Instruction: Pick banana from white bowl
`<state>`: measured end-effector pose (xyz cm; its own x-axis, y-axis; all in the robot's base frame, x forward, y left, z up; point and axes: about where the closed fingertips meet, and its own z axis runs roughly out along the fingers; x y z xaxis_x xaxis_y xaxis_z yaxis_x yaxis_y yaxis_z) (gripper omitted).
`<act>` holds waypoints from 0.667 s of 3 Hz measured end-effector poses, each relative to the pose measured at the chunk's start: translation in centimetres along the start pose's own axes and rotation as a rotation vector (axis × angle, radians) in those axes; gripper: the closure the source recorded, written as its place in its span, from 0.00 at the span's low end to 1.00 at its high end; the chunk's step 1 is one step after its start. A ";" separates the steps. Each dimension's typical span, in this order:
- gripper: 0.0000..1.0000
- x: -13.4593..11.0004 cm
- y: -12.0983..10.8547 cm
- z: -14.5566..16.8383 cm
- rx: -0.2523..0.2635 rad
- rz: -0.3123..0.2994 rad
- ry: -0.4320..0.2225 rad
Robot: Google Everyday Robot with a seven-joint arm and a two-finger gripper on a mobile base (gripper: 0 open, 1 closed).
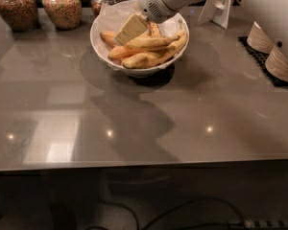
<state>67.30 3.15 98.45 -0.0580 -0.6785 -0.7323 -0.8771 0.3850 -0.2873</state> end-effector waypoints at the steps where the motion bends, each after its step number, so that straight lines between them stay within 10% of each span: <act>1: 0.39 0.3 -0.1 1.0 0.004 0.012 0.026; 2: 0.38 1.0 -0.2 1.6 0.023 0.011 0.091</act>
Offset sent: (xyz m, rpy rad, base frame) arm 0.0147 -0.0056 -0.0244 -0.1530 0.0338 -0.1008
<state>68.20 3.38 96.78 -0.1119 -0.7278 -0.6766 -0.8649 0.4066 -0.2944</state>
